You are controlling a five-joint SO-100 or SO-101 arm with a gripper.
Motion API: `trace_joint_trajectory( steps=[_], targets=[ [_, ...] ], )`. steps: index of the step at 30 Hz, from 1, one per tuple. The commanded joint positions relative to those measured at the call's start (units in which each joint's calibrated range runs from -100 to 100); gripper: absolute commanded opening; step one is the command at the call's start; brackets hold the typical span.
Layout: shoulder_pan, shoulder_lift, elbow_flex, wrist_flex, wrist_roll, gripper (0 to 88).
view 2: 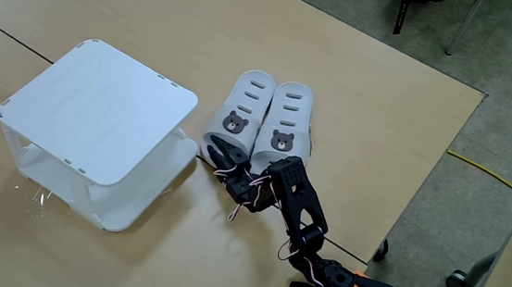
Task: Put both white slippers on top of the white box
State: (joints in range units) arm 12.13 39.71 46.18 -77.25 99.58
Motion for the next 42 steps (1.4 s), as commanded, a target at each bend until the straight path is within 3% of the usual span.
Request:
trace_joint_trajectory(
  steps=[1,4,21,42],
  targets=[
    [1.4,-1.0,-4.8,3.1,0.4,17.3],
    [3.6,-1.0,-7.4,6.5,0.4,23.2],
    [13.4,-0.9,-27.9,26.8,0.4,23.2],
    [15.4,6.2,-36.8,29.5,0.4,23.2]
  ],
)
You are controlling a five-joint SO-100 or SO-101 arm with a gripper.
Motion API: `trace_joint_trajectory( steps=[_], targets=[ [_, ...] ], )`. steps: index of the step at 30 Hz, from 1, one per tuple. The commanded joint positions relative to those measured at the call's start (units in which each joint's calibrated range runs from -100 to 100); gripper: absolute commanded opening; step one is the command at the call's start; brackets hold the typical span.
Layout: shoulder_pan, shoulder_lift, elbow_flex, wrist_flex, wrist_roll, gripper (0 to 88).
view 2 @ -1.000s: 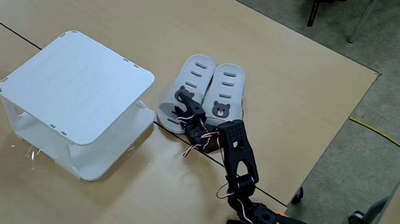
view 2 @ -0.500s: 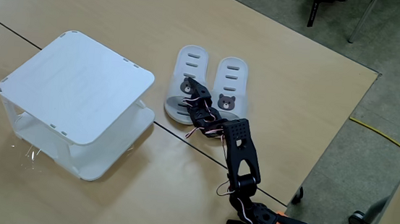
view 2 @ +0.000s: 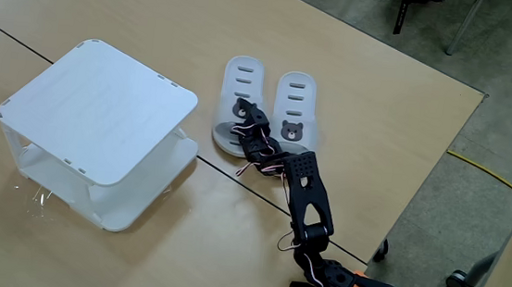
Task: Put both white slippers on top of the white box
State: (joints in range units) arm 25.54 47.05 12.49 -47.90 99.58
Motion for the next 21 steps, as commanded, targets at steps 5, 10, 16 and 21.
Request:
trace_joint_trajectory(
  steps=[5,10,16,21],
  targets=[
    [2.8,-1.7,-3.7,-0.1,0.4,0.0],
    [2.7,-3.9,-4.6,-0.2,0.4,0.7],
    [2.3,-16.0,-3.9,1.4,0.4,0.7],
    [2.7,-30.3,-4.5,15.5,0.4,0.7]
  ],
)
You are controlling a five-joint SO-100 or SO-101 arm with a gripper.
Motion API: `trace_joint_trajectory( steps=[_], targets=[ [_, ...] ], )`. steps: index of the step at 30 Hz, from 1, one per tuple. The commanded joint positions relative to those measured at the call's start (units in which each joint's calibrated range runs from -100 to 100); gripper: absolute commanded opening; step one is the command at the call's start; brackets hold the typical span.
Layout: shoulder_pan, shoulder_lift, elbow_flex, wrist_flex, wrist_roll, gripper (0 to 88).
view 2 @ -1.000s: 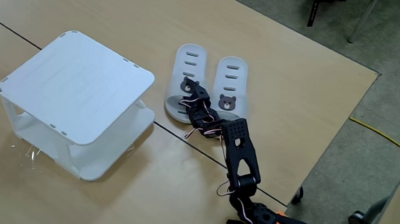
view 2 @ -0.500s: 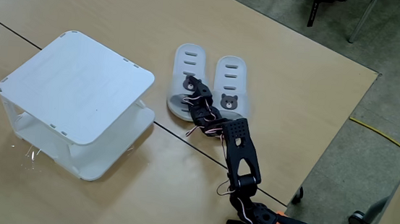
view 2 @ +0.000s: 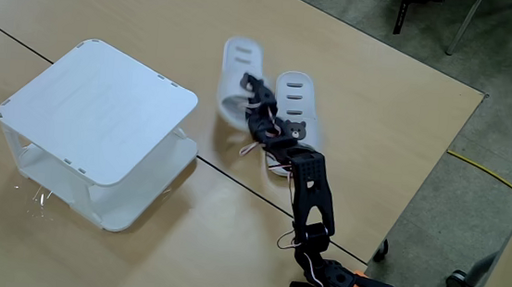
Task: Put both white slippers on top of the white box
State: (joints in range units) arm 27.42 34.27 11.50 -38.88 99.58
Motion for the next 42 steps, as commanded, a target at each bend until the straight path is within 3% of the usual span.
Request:
trace_joint_trajectory(
  steps=[1,10,20,29,35,42],
  targets=[
    [0.8,-20.2,-3.5,8.4,0.4,0.7],
    [0.5,-41.5,-6.2,28.6,0.4,0.7],
    [0.5,-43.5,-35.2,56.7,0.4,0.7],
    [0.3,-46.4,-37.8,62.9,0.4,0.7],
    [-10.5,-45.8,-37.6,63.2,0.4,0.7],
    [-29.8,-45.7,-34.9,63.0,0.4,0.7]
  ],
)
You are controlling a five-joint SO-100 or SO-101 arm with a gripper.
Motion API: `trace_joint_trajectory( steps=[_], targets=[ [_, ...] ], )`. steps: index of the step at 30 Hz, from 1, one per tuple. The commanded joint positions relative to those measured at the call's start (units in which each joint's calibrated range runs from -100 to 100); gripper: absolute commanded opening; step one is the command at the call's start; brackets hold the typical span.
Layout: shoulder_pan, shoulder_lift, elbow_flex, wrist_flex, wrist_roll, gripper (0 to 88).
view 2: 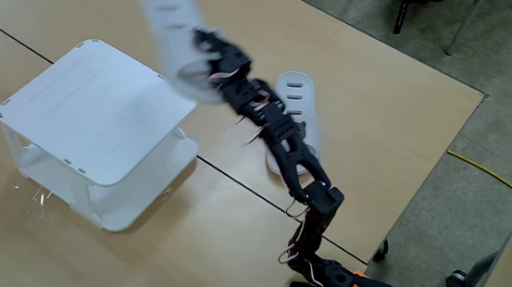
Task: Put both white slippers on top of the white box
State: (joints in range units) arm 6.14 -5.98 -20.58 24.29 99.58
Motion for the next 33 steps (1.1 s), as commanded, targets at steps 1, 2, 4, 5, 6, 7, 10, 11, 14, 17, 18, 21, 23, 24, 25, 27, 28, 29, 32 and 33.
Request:
trace_joint_trajectory(
  steps=[1,2,4,5,6,7,10,11,14,17,18,21,23,24,25,27,28,29,32,33],
  targets=[
    [-11.5,-5.4,-2.7,-0.1,0.4,0.7],
    [-15.1,-5.3,-1.9,-0.1,0.4,0.7],
    [-20.3,-5.1,-0.3,-0.2,0.4,0.7],
    [-22.5,-4.9,0.0,-0.2,0.4,0.7],
    [-24.6,-4.9,0.2,-0.2,0.4,0.7],
    [-26.5,-4.8,0.2,-0.2,0.4,0.7],
    [-29.0,-4.2,1.3,-0.2,0.4,0.7],
    [-29.0,-3.8,1.2,-0.3,0.4,0.7],
    [-28.3,-1.3,0.4,-0.6,0.4,0.7],
    [-26.5,3.9,-4.6,-0.7,0.4,0.7],
    [-26.2,7.1,-8.7,-0.7,0.4,0.7],
    [-25.0,15.5,-19.6,-0.7,0.4,0.7],
    [-25.0,21.2,-26.7,-0.7,0.4,0.7],
    [-25.0,23.8,-30.0,-0.7,0.4,0.7],
    [-25.0,26.4,-33.0,-0.7,0.4,0.7],
    [-25.0,32.1,-39.5,-0.7,0.4,0.7],
    [-24.9,34.7,-42.1,-0.7,0.4,0.7],
    [-24.7,37.2,-44.9,-0.7,0.4,0.7],
    [-23.7,43.8,-51.7,-0.7,0.4,0.7],
    [-23.5,45.6,-53.6,-0.7,0.4,0.6]
  ],
)
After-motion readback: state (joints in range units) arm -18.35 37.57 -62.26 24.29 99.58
